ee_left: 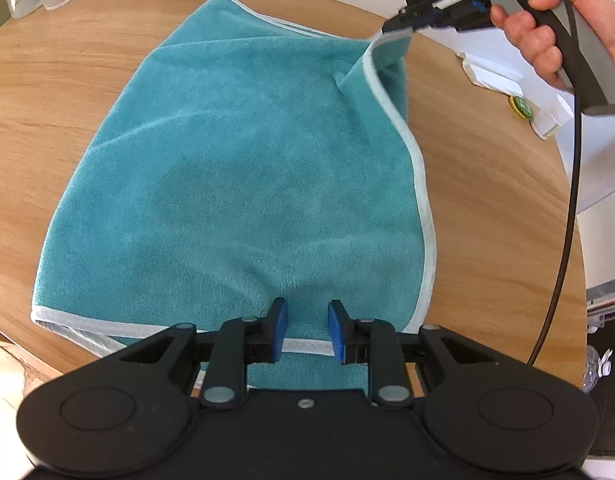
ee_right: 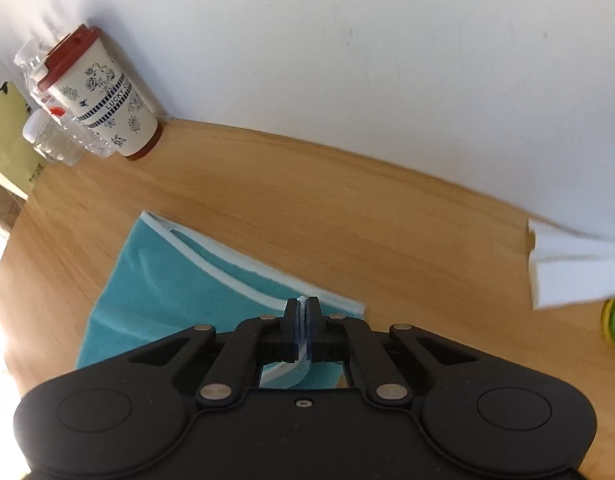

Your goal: Fold towel

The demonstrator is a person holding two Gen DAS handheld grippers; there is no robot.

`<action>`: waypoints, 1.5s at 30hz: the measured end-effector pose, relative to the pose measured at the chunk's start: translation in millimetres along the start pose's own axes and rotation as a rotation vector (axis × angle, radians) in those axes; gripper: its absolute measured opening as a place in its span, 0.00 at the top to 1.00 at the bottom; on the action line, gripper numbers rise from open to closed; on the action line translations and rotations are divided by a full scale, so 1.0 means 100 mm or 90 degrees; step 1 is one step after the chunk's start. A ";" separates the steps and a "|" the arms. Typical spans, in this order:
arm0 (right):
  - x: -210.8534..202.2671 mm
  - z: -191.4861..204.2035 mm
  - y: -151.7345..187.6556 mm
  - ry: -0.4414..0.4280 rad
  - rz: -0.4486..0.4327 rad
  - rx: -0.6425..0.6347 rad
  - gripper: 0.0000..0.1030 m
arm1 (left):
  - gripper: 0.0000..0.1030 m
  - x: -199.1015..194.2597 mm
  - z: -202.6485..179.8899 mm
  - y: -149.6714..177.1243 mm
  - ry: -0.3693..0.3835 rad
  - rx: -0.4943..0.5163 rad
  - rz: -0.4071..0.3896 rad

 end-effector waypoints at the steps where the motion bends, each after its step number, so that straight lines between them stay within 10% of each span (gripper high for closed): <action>1: 0.01 -0.02 -0.01 0.002 -0.004 -0.004 0.97 | 0.78 0.00 0.00 0.00 0.000 0.002 0.003; 13: -0.53 -0.23 0.27 -0.046 -0.059 0.008 0.68 | 0.74 -0.25 0.22 -0.22 -0.001 -0.022 0.028; 23: -0.73 0.14 2.02 -0.107 0.010 0.168 0.58 | 0.64 -0.38 0.63 -1.40 -0.018 0.048 -0.068; 28: -0.60 0.40 2.37 -0.105 -0.020 0.297 0.58 | 0.62 -0.12 0.82 -1.76 0.002 0.092 -0.047; 32: -0.53 0.61 2.42 -0.068 -0.065 0.364 0.63 | 0.62 0.11 0.99 -1.84 0.015 0.151 -0.007; 34: -0.53 0.71 2.41 -0.045 -0.076 0.378 0.98 | 0.62 0.22 1.06 -1.82 0.031 0.182 0.014; 38: -0.62 0.95 2.44 0.028 -0.099 0.414 0.97 | 0.62 0.40 1.10 -1.80 0.053 0.255 0.039; 45: -0.86 1.16 2.46 -0.024 -0.170 0.554 0.98 | 0.62 0.51 0.97 -1.70 0.038 0.373 0.025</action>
Point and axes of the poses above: each gripper's, at about its wrist camera, not at the fingertips, and x roughly the way its jaws point, z to its left, y to its underside, the point moved 5 cm from there along x, roughly the way its jaws point, and after that the axes turned 5 degrees about -y, right-handed, at the moved point
